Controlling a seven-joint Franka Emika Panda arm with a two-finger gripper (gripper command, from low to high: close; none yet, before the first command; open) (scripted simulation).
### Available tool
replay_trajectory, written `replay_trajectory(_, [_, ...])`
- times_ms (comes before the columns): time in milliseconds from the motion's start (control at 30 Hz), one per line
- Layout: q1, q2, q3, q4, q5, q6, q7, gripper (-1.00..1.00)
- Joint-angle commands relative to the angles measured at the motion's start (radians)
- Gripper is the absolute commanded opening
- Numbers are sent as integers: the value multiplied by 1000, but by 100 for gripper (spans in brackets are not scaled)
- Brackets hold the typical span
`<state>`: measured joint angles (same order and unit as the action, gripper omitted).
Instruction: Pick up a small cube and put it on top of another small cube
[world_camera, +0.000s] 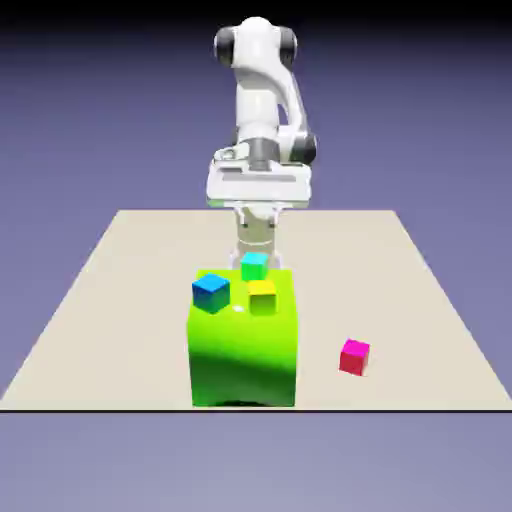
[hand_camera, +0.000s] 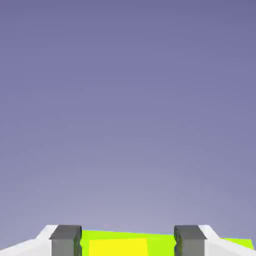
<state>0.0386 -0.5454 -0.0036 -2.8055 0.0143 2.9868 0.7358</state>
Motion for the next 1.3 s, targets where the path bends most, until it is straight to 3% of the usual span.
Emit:
replay_trajectory(0, [19, 36, 10, 17, 9, -35, 29, 0])
replay_trajectory(433, [269, 507, 138, 240, 127, -496, 405, 0])
replay_trajectory(733, [238, 823, 221, 405, 153, -496, 795, 0])
replay_trajectory(967, [246, 994, 189, 427, 176, -299, 791, 0])
replay_trajectory(1000, [246, 994, 189, 427, 176, -299, 791, -100])
replay_trajectory(1267, [146, 835, 252, 460, 125, -451, 822, -100])
